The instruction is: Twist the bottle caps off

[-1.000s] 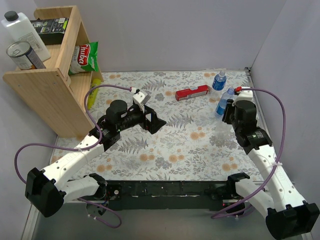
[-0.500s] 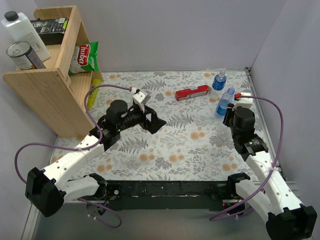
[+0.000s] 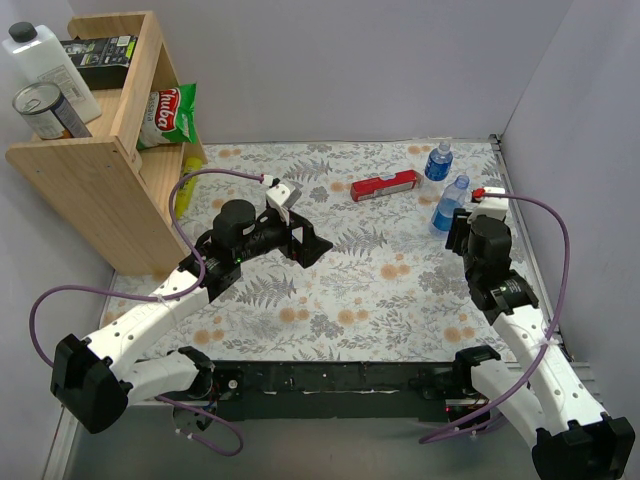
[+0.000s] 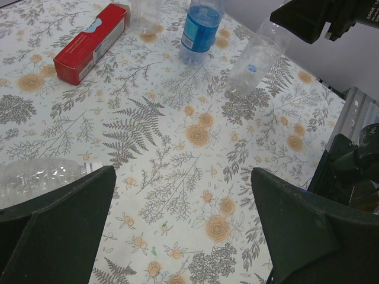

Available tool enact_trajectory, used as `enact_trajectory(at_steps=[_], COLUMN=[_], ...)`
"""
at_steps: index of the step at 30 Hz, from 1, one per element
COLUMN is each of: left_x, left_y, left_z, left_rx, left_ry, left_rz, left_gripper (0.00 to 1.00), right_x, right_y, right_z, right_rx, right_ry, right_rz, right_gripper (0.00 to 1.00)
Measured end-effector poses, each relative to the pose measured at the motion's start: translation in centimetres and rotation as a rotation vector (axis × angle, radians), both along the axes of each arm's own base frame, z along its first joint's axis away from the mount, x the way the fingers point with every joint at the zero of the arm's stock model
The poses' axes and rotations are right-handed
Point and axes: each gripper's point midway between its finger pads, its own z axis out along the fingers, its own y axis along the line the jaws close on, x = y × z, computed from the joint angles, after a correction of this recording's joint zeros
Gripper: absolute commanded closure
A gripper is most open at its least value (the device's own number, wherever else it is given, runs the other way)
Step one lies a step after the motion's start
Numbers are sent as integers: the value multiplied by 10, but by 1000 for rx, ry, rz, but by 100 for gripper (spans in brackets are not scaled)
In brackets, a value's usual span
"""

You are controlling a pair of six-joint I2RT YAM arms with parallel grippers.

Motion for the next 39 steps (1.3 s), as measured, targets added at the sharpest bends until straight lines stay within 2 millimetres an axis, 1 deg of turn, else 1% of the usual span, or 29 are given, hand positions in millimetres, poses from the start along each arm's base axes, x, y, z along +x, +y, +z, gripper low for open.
enact_trajectory(at_steps=[2,3,6,12,18,21,23,24,25,27,28,30,32,33,34,36,37,38,39], left_x=[0,0,0,0,0,0,-1,-1,-2,-1,3,15,30,40,46,57,60,61,63], left_y=[0,0,0,0,0,0,-1,0,-1,0,2,11,23,32,38,52,56,59,61], left_z=[0,0,0,0,0,0,0,0,1,2,3,0,-4,-8,-10,-11,-11,-11,-11], left_rx=[0,0,0,0,0,-1,-4,-9,-15,-32,-42,-62,-75,-80,-84,-91,-95,-98,-100], left_ry=[1,1,1,1,1,2,6,11,16,28,39,68,101,121,132,143,145,146,147], left_rz=[0,0,0,0,0,0,-3,-6,-11,-22,-17,13,59,96,119,167,181,187,192], left_gripper=[2,2,2,2,2,2,2,2,2,2,2,2,2,2,2,2,2,2,2], right_x=[0,0,0,-3,-3,-4,-6,-7,-7,-6,-5,-1,4,6,8,10,10,11,13], right_y=[0,0,0,-3,-8,-12,-13,-12,-11,-4,1,21,51,70,89,138,163,181,201], right_z=[0,0,-1,-1,12,21,28,35,42,65,79,109,135,145,148,142,132,121,101], right_rx=[1,3,5,-8,-18,-20,-19,-14,-9,10,25,54,82,94,102,109,112,113,117], right_ry=[0,1,3,19,7,-4,-11,-24,-39,-86,-115,-159,-193,-201,-199,-153,-113,-76,-10], right_rz=[0,-1,-2,-11,-43,-63,-66,-58,-50,-10,15,99,206,268,325,469,539,592,646], right_gripper=[35,30,21,16,12,12,16,21,22,25,26,27,25,24,23,23,22,23,23])
